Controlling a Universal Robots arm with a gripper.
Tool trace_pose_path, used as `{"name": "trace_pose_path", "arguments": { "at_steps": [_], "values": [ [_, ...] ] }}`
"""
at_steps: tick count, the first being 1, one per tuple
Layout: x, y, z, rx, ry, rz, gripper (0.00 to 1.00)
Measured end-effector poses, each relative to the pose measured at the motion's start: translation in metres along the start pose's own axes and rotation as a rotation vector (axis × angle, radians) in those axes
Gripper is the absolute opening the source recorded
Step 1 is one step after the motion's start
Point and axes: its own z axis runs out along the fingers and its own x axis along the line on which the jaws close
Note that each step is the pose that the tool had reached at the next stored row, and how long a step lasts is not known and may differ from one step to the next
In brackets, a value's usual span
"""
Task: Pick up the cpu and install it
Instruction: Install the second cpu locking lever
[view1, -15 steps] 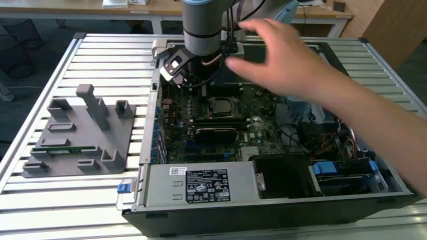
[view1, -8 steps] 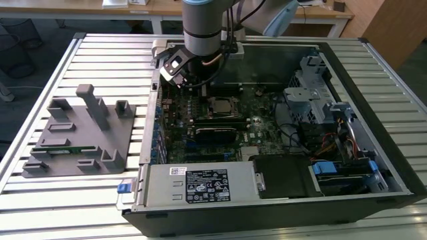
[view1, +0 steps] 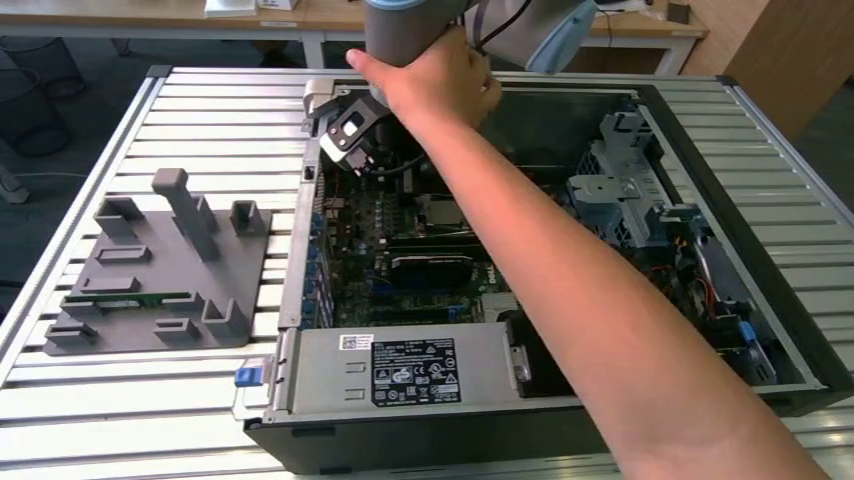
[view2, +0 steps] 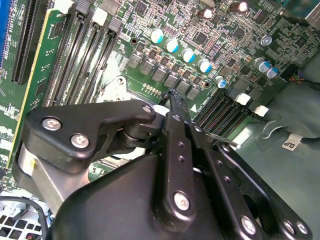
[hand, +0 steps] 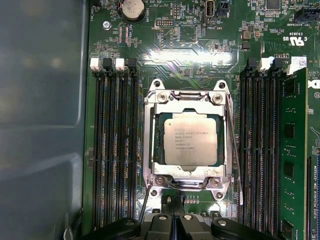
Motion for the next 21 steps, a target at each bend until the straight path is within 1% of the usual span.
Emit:
{"name": "trace_pose_path", "arguments": {
  "at_steps": [10, 11, 12, 13, 14, 17, 18, 19, 20, 21],
  "values": [
    [0.0004, 0.0004, 0.0006, -0.0012, 0.0012, 0.0, 0.11],
    [0.0003, 0.0004, 0.0004, -0.0007, 0.0007, 0.0, 0.11],
    [-0.0004, -0.0002, -0.0009, 0.0017, -0.0023, 0.0, 0.11],
    [-0.002, -0.0016, -0.0041, 0.0075, -0.0094, 0.0, 0.11],
    [-0.0054, -0.004, -0.0111, 0.0186, -0.0247, -0.001, 0.11],
    [-0.0164, -0.0097, -0.0397, 0.0673, -0.0823, -0.009, 0.11],
    [-0.0186, -0.0098, -0.0481, 0.0812, -0.0991, -0.013, 0.11],
    [-0.0196, -0.0094, -0.0544, 0.0919, -0.112, -0.016, 0.11],
    [-0.0199, -0.0084, -0.059, 0.0999, -0.1219, -0.019, 0.11],
    [-0.0196, -0.0071, -0.062, 0.1053, -0.1285, -0.021, 0.11]
  ]
}}
